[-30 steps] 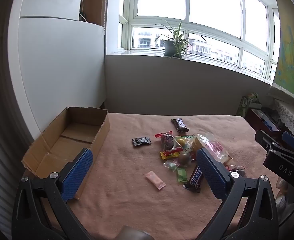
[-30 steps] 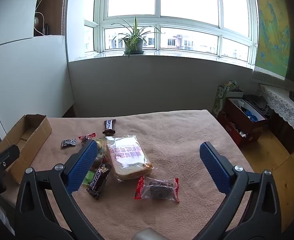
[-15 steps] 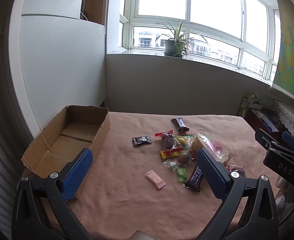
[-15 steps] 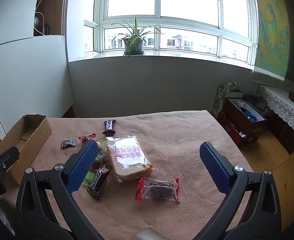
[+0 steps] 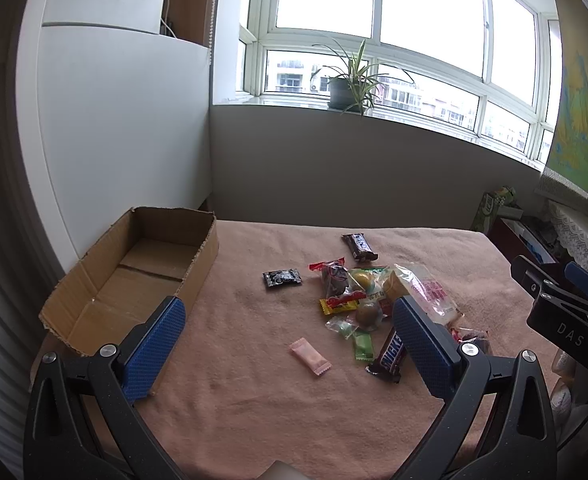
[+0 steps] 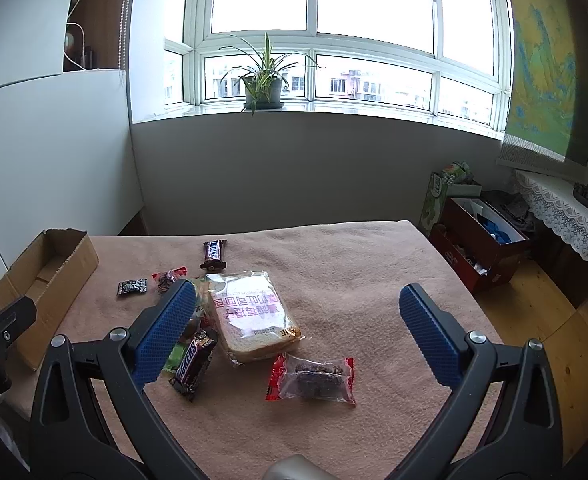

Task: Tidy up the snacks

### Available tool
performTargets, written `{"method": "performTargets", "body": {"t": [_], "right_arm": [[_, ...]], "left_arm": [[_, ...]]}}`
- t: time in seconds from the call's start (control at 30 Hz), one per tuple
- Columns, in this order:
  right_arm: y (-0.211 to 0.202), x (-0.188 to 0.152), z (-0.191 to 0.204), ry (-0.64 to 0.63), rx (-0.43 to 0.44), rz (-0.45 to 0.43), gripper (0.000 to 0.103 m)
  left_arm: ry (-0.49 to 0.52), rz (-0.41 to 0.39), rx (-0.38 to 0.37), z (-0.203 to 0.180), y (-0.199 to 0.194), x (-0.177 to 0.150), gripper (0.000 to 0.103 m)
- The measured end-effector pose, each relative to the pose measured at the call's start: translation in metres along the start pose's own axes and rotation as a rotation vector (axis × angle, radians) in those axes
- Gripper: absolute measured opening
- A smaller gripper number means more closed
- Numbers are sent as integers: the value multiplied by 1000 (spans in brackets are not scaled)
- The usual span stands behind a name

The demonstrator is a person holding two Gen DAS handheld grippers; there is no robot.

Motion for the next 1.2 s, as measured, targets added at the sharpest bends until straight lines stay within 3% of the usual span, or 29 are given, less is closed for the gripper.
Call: {"method": "performTargets", "body": {"t": [1.2], "right_arm": [[-1, -1, 3, -4, 1, 2, 103]], "left_arm": [[-7, 2, -4, 0, -2, 0, 103]]}}
Point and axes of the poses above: each gripper's, at about its wrist camera, not at the fingertips, and y roughly the way its jaws point, z to its left, x to its top, the point moved 8 cm from there along y, roughly the way its jaws point, and after that the axes turned 10 degrees about -z, right-handed, at the moved point
